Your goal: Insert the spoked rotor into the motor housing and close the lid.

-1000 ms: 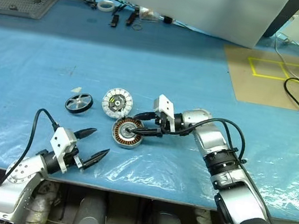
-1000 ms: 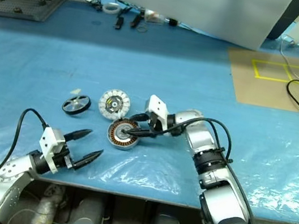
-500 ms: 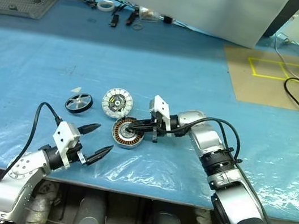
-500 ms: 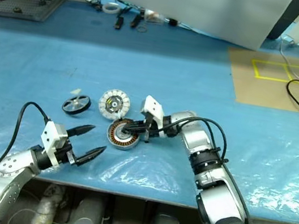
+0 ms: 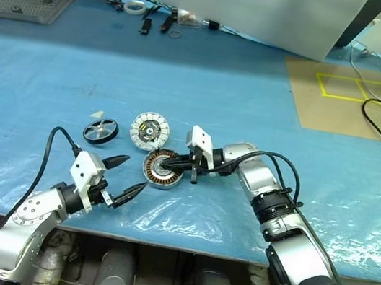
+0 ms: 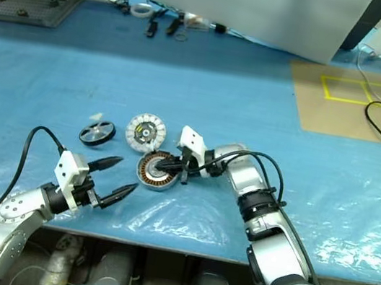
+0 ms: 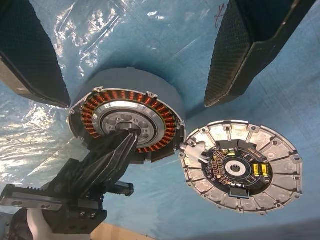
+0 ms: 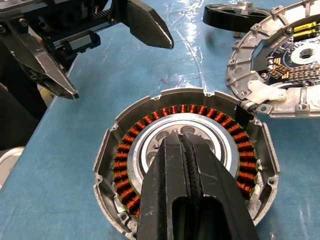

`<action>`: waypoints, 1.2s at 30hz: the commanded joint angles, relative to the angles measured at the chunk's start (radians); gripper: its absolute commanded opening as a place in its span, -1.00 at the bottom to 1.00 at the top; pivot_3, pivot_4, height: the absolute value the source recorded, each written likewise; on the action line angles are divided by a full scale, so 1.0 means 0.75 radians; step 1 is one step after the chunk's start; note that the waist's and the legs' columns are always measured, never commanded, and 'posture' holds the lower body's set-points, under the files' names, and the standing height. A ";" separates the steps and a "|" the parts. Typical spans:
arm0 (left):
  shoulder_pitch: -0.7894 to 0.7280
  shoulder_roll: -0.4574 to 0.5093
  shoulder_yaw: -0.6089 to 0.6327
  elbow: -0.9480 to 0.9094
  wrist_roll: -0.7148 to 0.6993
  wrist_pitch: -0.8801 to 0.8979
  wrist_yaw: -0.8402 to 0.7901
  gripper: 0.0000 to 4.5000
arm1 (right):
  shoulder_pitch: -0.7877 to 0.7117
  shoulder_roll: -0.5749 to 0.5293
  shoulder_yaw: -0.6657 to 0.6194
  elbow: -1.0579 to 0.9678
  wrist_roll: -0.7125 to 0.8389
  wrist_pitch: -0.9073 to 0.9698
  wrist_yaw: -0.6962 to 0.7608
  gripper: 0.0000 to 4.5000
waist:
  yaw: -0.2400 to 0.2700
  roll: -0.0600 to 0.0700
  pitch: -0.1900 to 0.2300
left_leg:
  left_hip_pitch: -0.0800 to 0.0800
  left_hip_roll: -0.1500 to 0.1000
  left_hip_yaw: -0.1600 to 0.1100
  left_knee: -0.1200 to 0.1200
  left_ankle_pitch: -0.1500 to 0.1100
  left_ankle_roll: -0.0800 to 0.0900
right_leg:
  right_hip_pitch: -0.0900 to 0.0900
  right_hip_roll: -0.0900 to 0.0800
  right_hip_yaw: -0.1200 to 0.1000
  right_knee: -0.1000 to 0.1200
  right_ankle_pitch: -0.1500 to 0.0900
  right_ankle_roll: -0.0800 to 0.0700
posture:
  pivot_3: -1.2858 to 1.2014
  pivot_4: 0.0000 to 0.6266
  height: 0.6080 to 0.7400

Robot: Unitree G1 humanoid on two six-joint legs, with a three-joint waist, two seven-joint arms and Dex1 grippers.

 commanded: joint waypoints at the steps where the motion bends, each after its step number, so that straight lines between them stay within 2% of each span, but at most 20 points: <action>1: -0.002 0.008 0.000 -0.059 -0.018 -0.003 -0.002 1.00 | -0.011 0.011 0.046 -0.024 -0.036 -0.056 0.021 -0.99 | -0.001 0.000 0.000 | 0.000 0.000 0.000 0.000 0.000 0.000 | 0.000 0.000 0.000 0.000 0.000 0.000 | 0.03 -0.52 1.00; 9: -0.015 0.007 -0.004 -0.055 -0.017 0.003 -0.002 1.00 | -0.043 0.070 0.052 0.075 -0.085 -0.074 -0.034 -0.99 | 0.000 0.000 0.000 | 0.000 0.000 0.000 0.000 0.000 0.000 | 0.000 0.000 0.000 0.001 0.000 0.000 | 0.03 -0.52 1.00; 18: -0.007 0.002 -0.011 -0.039 -0.008 -0.018 -0.005 1.00 | -0.032 0.011 0.128 0.164 -0.185 -0.098 -0.018 -0.99 | 0.003 0.001 -0.002 | 0.004 0.000 0.000 0.001 0.000 0.000 | 0.004 0.000 0.000 0.001 0.000 0.000 | 0.03 -0.52 1.00; 25: -0.017 0.002 -0.021 -0.044 -0.010 -0.014 -0.005 1.00 | 0.031 0.039 0.064 0.155 -0.080 0.088 0.019 -0.99 | 0.011 0.004 -0.007 | 0.015 0.000 0.000 0.000 -0.003 -0.005 | 0.015 0.000 0.000 -0.001 0.000 0.000 | 0.03 -0.52 1.00; 29: -0.029 0.013 -0.017 -0.056 -0.019 0.005 -0.004 1.00 | 0.006 0.058 -0.067 0.050 0.075 0.150 0.042 -0.99 | 0.014 0.005 -0.007 | 0.017 0.000 0.000 0.000 -0.003 -0.005 | 0.016 0.000 0.001 -0.001 0.000 0.000 | 0.03 -0.52 1.00; 36: -0.062 0.028 -0.015 -0.071 -0.031 0.041 -0.001 1.00 | -0.072 0.068 -0.180 -0.164 0.210 0.226 0.014 -0.99 | 0.006 0.005 -0.007 | -0.004 0.000 0.000 0.002 0.000 0.000 | -0.004 0.000 0.000 0.002 0.000 0.000 | 0.03 -0.52 1.00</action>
